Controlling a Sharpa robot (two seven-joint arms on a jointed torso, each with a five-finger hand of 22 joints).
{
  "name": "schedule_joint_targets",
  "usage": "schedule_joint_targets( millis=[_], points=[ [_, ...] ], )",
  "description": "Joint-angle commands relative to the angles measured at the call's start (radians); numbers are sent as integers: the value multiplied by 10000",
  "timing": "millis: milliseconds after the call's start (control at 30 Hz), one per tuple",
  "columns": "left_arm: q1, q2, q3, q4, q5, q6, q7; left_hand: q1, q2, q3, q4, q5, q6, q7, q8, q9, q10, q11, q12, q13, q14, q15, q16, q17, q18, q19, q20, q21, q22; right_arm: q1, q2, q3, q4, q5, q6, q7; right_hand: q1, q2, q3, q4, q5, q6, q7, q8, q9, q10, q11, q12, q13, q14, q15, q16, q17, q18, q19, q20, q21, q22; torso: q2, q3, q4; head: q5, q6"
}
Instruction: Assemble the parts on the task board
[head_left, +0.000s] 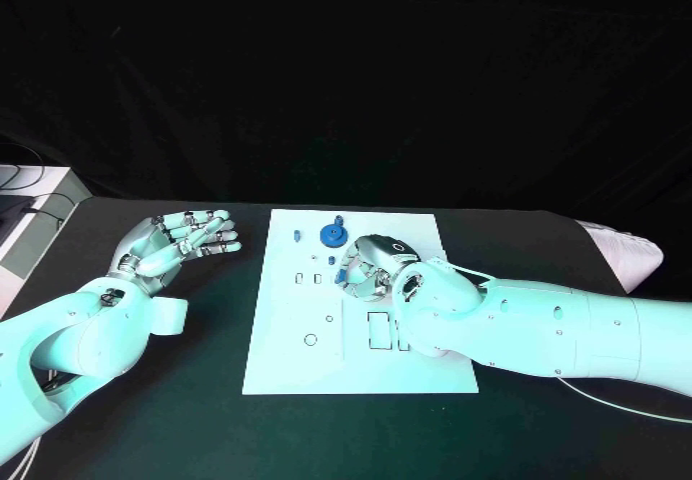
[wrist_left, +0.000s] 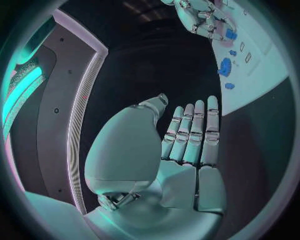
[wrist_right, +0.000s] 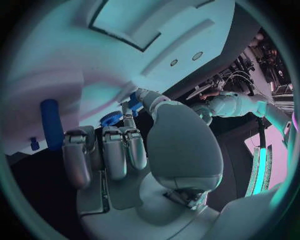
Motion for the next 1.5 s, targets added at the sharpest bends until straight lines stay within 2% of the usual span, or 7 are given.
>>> schedule_joint_targets(
  millis=[33,833,1067,1200,1300,1400,1500],
  points=[
    [-5,16,8,8,-13,186,36,-40,-31,44,-34,-5,54,140,-30,-11,-3,10,-52,-6,-51,-17,-65,14,117,24,11,41,-16,-8,-7,-1,20,-82,117,37,-51,-39,-145,20,-132,-181,52,-123,-45,895,130,-115,2486,893,111,-42,1985,-69,1047,103,33,2630,-1,5,3,-2,1],
    [-27,28,8,-15,-69,180,-26,-49,-44,46,-48,-5,40,144,-47,-21,-27,17,-60,-10,-71,-10,-84,18,115,17,14,41,-20,-8,-153,-3,156,-39,-195,181,52,-57,-757,286,-523,-501,172,-280,-149,716,255,-321,2322,885,235,-56,1959,-69,1047,239,33,2630,-3,6,6,23,-12],
    [-27,51,8,-13,-647,64,-577,-294,-123,-27,-25,-5,206,95,-16,-27,311,-89,58,49,510,-178,282,287,145,364,-112,303,77,6,-503,4,378,376,-990,778,132,-109,-1194,484,-516,-708,226,-400,-216,678,299,-360,2288,881,267,-62,1946,-69,1047,267,33,2630,-21,27,-9,91,38],
    [-21,97,8,-3,-1518,-25,-1523,-881,-172,-294,339,46,470,-71,293,58,1216,-409,529,309,2039,-653,1934,1283,157,1505,-586,1300,557,149,-817,40,508,1502,-1628,1741,156,-41,-1433,686,-515,-691,233,-400,-223,648,312,-393,2261,872,284,-76,1908,-69,1047,287,33,2630,-64,61,-39,119,73],
    [7,152,9,-3,-2177,144,-2495,-768,-50,155,395,58,357,-429,883,295,1892,-853,1541,925,3292,-1242,5310,3513,100,2735,-1268,3303,1726,314,-1015,68,577,2181,-1823,2290,268,92,-1503,823,-324,-501,191,-272,-180,675,280,-359,2286,868,264,-82,1898,-69,1047,281,33,2630,-128,124,-96,187,88],
    [203,338,10,-87,-3144,695,-3710,-1033,-309,823,379,-28,82,-569,1773,738,1631,-1033,2985,2025,3216,-1346,8956,6937,31,2022,-1402,5373,3223,546,-1204,99,601,2963,-1790,2762,389,177,-1517,917,-134,-345,133,-101,-122,726,227,-298,2334,870,221,-81,1905,-69,1047,249,33,2630,-203,205,-151,268,65],
    [486,677,6,-314,-4018,1366,-4852,-1463,-362,897,537,27,-162,-644,2409,1059,1374,-1099,4526,3150,3827,-1392,10634,8789,-153,2181,-1408,7569,5601,778,-1344,117,479,3891,-1570,3070,446,204,-1504,934,-87,-333,121,-62,-109,739,214,-284,2345,872,208,-80,1910,-69,1047,236,33,2630,-297,279,-196,331,31]
  ],
)
